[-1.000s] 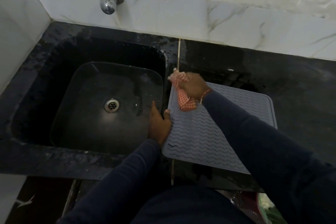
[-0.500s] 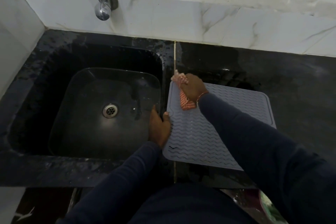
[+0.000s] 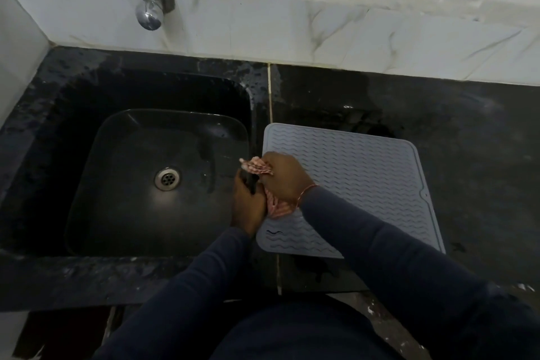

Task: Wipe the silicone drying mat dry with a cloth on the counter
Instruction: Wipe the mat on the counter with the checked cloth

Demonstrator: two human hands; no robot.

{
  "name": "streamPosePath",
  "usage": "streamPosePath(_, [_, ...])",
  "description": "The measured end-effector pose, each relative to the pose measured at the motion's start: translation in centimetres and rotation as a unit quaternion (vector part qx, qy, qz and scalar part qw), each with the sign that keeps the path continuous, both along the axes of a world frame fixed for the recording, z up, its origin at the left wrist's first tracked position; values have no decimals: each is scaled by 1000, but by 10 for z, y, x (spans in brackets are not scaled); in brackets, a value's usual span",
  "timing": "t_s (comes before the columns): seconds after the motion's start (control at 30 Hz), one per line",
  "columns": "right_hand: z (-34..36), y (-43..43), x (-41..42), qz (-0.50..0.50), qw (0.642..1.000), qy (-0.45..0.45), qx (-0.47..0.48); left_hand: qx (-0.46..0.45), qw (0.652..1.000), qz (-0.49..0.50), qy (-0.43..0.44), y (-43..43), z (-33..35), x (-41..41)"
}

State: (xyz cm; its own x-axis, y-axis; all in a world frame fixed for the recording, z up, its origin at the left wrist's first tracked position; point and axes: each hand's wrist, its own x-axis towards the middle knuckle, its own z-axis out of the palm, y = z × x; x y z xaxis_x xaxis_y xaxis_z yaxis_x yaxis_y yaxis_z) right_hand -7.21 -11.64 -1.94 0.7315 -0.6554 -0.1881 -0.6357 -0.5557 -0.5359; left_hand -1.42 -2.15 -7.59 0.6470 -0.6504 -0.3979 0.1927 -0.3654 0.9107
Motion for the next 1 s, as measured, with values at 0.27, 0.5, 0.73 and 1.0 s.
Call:
streamPosePath(0.27, [19, -105, -13, -296, 950, 65, -68, 30, 999, 6, -42, -1, 1, -4])
streamPosePath(0.5, [18, -77, 34, -25, 994, 82, -67, 54, 995, -5, -87, -4, 3, -6])
streamPosePath(0.73, [9, -91, 10, -174, 965, 140, -136, 46, 996, -4, -76, -5, 4, -4])
streamPosePath(1.0, [20, -106, 11, -151, 984, 76, -53, 22, 996, -9, -85, -4, 1, -5])
